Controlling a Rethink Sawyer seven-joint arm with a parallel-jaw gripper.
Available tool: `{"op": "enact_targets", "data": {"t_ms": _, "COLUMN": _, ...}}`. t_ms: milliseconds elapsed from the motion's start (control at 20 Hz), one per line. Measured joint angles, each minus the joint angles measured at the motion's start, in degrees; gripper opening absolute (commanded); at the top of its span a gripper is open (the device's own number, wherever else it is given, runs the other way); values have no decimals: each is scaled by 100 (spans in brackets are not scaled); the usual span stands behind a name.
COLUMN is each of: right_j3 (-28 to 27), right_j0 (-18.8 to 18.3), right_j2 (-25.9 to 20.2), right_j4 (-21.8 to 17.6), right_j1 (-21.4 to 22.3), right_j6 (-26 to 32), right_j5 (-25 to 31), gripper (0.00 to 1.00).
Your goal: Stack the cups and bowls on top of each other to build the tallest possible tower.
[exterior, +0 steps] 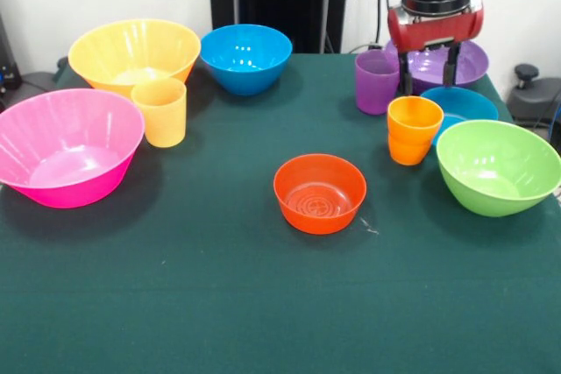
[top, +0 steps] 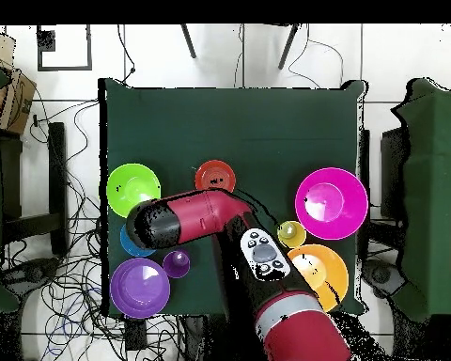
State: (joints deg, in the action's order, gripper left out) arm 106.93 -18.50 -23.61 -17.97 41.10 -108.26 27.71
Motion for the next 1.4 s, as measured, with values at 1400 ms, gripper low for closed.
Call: {"op": "enact_targets", "data": {"t_ms": 1400, "right_j3": 9, "right_j0": -72, "right_j2": -140, "right_j4": -223, "right_j1": -59, "right_j6": 0, "right_j5": 9, "gripper": 100}}
